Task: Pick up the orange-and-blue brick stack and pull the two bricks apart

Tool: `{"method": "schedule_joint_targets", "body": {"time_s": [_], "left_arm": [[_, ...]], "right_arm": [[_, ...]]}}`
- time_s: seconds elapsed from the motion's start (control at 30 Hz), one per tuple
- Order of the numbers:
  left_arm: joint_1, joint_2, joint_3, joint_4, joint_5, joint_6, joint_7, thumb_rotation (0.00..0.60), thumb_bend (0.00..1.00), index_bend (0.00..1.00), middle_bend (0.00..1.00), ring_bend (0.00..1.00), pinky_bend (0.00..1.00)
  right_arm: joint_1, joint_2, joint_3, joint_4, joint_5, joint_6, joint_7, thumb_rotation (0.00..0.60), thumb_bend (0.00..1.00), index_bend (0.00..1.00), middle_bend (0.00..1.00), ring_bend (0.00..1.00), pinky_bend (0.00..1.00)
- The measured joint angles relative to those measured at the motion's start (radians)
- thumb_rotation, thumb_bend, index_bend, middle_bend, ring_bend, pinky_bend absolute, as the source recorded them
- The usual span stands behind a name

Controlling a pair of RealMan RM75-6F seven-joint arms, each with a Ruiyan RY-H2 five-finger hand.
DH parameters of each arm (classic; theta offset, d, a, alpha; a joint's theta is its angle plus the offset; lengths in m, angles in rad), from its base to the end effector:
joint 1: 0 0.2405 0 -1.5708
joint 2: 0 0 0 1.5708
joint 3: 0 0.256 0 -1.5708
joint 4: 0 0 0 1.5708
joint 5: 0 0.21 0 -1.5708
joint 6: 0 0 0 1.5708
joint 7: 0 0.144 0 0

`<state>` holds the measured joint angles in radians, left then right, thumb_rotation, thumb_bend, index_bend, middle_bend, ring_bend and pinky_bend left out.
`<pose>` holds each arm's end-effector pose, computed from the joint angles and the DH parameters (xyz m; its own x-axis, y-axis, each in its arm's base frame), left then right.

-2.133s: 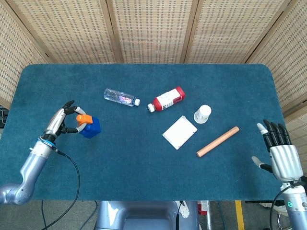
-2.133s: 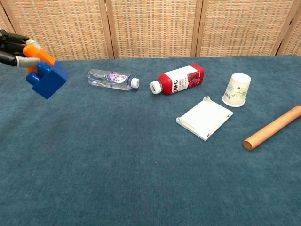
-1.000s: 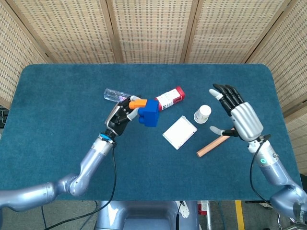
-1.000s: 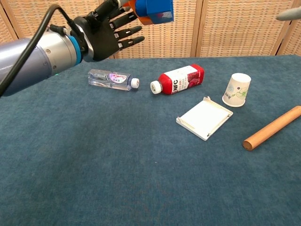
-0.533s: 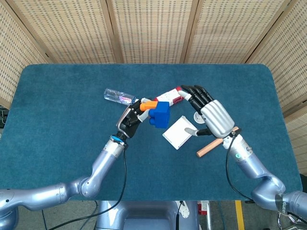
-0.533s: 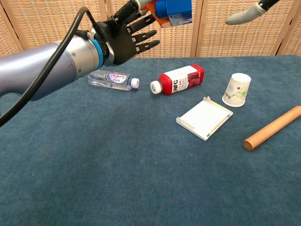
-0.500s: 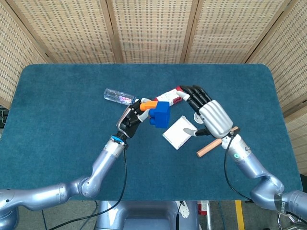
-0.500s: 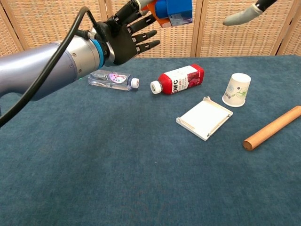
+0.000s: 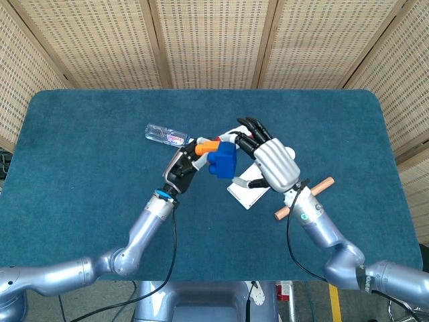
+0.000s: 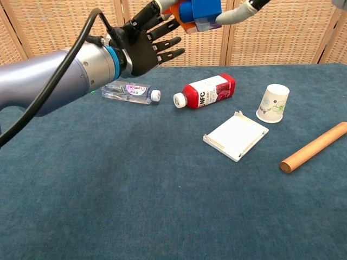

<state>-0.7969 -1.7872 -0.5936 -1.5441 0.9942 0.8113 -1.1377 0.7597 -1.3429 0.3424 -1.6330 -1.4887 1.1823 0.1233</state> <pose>-0.0134 0.3637 -0.0296 -0.9222 0.3809 -0.0672 0.0577 0.3073 0.9498 -0.0631 -0.3550 0.0976 0.0383 -0.0172 0.9991 -0.7660 -0.6426 0.0183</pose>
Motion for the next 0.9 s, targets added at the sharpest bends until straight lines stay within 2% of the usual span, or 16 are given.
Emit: {"method": "schedule_joint_targets", "body": {"time_s": [0.07,0.17,0.2,0.3,0.5,0.9], "left_arm": [[0.002,-0.003,-0.001,-0.004,0.002,-0.003,0.002,0.600,0.44,0.58,0.57,0.03,0.00],[0.006,-0.006,-0.003,-0.008,0.003,-0.005,0.007,0.600,0.45,0.58,0.57,0.03,0.00],[0.008,-0.007,-0.004,-0.008,0.002,-0.006,0.008,0.600,0.46,0.58,0.57,0.03,0.00],[0.011,-0.010,-0.006,-0.008,0.000,-0.012,0.011,0.600,0.46,0.58,0.57,0.03,0.00],[0.015,-0.016,-0.009,-0.002,0.001,-0.021,0.017,0.600,0.46,0.58,0.57,0.03,0.00],[0.033,-0.004,-0.019,-0.007,0.009,-0.031,0.024,0.600,0.47,0.58,0.57,0.03,0.00]], "right_arm": [[0.010,-0.019,0.002,0.007,0.017,-0.005,-0.014,0.600,0.00,0.26,0.29,0.01,0.00],[0.018,-0.038,0.007,0.019,0.030,-0.003,-0.024,0.600,0.01,0.43,0.42,0.09,0.00],[0.019,-0.043,0.009,0.024,0.030,0.003,-0.025,0.600,0.03,0.49,0.47,0.13,0.00],[0.022,-0.066,0.017,0.044,0.027,0.034,-0.018,0.600,0.13,0.58,0.56,0.20,0.00],[0.026,-0.106,0.020,0.094,-0.004,0.091,0.019,0.600,0.19,0.59,0.57,0.21,0.00],[0.022,-0.100,0.011,0.115,-0.032,0.129,0.041,0.600,0.20,0.64,0.61,0.23,0.00]]}}
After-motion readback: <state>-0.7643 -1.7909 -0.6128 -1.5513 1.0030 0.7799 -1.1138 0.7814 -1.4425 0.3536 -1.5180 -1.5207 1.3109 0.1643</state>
